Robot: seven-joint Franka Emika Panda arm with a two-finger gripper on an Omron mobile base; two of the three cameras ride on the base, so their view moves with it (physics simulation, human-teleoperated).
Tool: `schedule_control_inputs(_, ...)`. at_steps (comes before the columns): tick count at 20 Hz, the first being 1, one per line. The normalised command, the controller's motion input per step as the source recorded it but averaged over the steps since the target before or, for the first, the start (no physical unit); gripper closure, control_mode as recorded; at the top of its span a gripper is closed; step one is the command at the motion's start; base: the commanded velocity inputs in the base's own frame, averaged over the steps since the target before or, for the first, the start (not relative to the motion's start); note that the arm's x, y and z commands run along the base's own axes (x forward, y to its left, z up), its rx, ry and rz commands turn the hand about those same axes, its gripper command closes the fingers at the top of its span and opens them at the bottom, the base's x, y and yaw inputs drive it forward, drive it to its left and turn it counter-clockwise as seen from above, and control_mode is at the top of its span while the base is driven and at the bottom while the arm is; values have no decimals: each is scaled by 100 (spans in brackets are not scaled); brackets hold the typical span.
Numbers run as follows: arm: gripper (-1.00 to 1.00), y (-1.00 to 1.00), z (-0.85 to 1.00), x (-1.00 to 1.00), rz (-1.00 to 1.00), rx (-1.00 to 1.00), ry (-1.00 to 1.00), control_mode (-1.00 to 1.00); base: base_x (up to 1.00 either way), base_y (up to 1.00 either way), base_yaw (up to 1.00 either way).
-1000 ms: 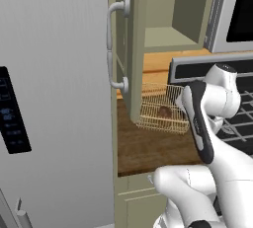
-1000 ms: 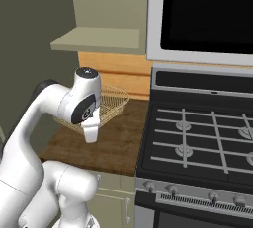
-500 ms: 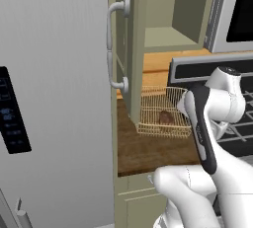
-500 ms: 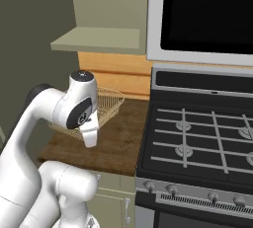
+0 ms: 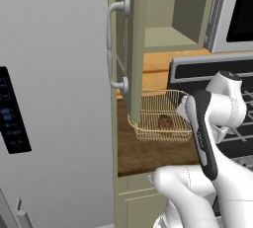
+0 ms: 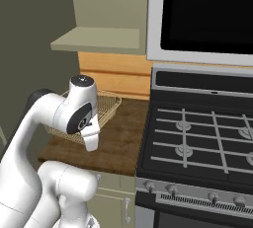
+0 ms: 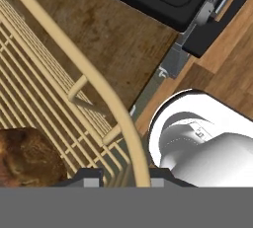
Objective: Open the cabinet, pick up the bread from the cabinet and place it in the basket. Then move the basket to the dining counter.
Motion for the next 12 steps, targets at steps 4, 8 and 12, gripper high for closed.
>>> schedule_control_inputs(4, 100, 0, 0, 0, 0, 0, 0, -100, 0, 0, 0)
schedule_control_inputs(8, 100, 0, 0, -5, 0, 0, 0, 100, -42, 0, 0)
schedule_control_inputs(12, 100, 0, 0, 0, 0, 0, 0, 100, -80, -8, -2)
